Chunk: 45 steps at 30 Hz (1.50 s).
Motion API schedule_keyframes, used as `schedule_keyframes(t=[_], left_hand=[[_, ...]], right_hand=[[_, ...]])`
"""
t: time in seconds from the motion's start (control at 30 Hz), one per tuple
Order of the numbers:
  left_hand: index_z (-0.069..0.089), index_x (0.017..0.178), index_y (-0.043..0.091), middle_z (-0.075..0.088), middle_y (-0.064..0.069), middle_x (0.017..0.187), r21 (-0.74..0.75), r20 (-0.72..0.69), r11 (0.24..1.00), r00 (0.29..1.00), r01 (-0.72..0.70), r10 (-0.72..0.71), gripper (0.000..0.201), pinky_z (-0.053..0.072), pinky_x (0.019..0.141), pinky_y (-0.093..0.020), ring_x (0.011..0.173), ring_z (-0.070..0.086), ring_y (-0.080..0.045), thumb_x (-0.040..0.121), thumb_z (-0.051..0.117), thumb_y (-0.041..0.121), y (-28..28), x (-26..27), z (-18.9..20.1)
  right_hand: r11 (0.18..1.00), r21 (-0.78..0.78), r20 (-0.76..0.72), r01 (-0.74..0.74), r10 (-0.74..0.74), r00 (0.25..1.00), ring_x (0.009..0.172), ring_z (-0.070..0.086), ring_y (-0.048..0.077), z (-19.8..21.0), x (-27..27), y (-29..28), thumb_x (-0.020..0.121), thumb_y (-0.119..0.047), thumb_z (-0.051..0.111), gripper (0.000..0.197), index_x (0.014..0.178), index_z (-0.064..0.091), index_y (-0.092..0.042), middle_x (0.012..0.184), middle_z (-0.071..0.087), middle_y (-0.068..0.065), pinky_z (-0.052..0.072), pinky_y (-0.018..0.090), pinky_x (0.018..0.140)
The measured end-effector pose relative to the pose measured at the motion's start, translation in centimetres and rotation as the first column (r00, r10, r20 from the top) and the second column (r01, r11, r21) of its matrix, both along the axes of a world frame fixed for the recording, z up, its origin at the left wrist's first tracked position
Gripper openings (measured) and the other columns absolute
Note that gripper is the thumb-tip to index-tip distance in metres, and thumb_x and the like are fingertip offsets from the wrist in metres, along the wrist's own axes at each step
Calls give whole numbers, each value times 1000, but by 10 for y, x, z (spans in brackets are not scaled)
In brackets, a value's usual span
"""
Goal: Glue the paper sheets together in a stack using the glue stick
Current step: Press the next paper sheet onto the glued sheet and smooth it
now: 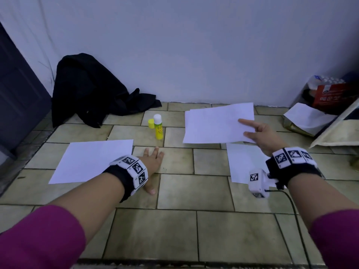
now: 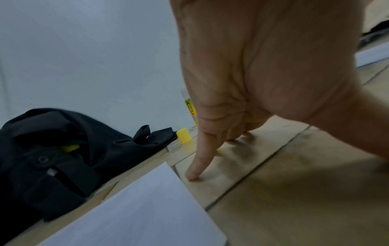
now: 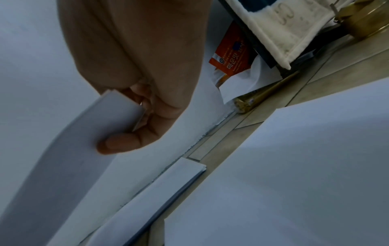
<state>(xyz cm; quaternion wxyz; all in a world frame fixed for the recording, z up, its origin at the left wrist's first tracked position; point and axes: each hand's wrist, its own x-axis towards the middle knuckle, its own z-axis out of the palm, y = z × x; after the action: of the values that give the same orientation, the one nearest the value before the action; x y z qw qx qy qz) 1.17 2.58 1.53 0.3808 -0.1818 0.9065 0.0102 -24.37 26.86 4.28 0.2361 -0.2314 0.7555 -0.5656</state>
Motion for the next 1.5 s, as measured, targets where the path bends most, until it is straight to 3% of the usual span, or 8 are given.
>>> schedule_keyframes(t=[0.13, 0.27, 0.37, 0.63, 0.7, 0.83, 1.23, 1.5], left_hand=[[-28, 146, 10, -31, -11, 154, -58, 37, 998, 999, -7, 9, 139, 11, 116, -53, 144, -17, -40, 69, 83, 43, 8, -3, 3], [-22, 148, 4, -29, -15, 155, -67, 48, 996, 997, -53, 57, 118, 13, 117, -55, 144, -14, -42, 84, 72, 35, 20, -10, 14], [-15, 151, 5, -24, -14, 157, -12, 20, 990, 990, -140, 141, 87, 11, 117, -55, 145, -12, -40, 97, 52, 19, 24, -16, 22], [-13, 151, 6, -24, -12, 157, 24, 41, 985, 984, -172, 171, 77, 9, 116, -57, 145, -14, -39, 99, 44, 12, 27, -18, 29], [-13, 151, 6, -24, -12, 157, 26, 44, 986, 985, -167, 165, 77, 8, 116, -57, 145, -15, -40, 100, 44, 12, 26, -18, 27], [-12, 152, 8, -23, -10, 158, 31, 22, 982, 982, -188, 188, 74, 5, 116, -57, 145, -14, -40, 101, 42, 13, 22, -19, 22], [-18, 150, 5, -26, -14, 156, 8, 59, 986, 984, -168, 168, 83, 6, 116, -56, 143, -15, -43, 99, 47, 18, 23, -19, 19], [-22, 148, 5, -30, -14, 154, -1, 93, 989, 985, -147, 147, 110, 7, 113, -59, 143, -18, -43, 87, 67, 26, 20, -19, 16]], right_hand=[[984, 143, -147, 106, -85, 985, 50, 42, 5, -13, -30, -15, 90, 2, 57, 44, 124, 64, -24, 60, 57, 8, 42, 14, 60], [952, 275, -263, 133, -58, 963, 30, 33, 3, -14, -40, -28, 92, -1, 55, 41, 122, 62, -27, 42, 38, -4, 29, 8, 38], [933, 334, -275, 136, -41, 961, 37, 39, 3, -10, -43, -36, 93, 0, 53, 39, 124, 61, -24, 62, 45, 5, 35, 9, 42], [846, 498, -372, 192, 9, 928, 64, 51, 21, -18, -58, -60, 91, 3, 50, 34, 116, 63, -15, 99, 56, 11, 48, 28, 66], [822, 541, -371, 178, 44, 927, 66, 52, 22, -22, -61, -64, 90, 4, 48, 37, 117, 63, -16, 104, 57, 12, 46, 27, 63], [767, 623, -416, 156, 156, 896, 108, 55, 29, -26, -64, -68, 88, 5, 44, 40, 118, 63, -15, 130, 54, 10, 38, 26, 79], [765, 612, -422, 204, 97, 901, 113, 55, 30, -43, -74, -83, 90, 5, 43, 41, 119, 62, -15, 131, 54, 10, 39, 25, 80], [586, 739, -558, 333, 255, 789, 118, 45, 34, -62, -78, -85, 91, -16, 57, 27, 115, 63, -26, 126, 48, 17, 36, 32, 94]])
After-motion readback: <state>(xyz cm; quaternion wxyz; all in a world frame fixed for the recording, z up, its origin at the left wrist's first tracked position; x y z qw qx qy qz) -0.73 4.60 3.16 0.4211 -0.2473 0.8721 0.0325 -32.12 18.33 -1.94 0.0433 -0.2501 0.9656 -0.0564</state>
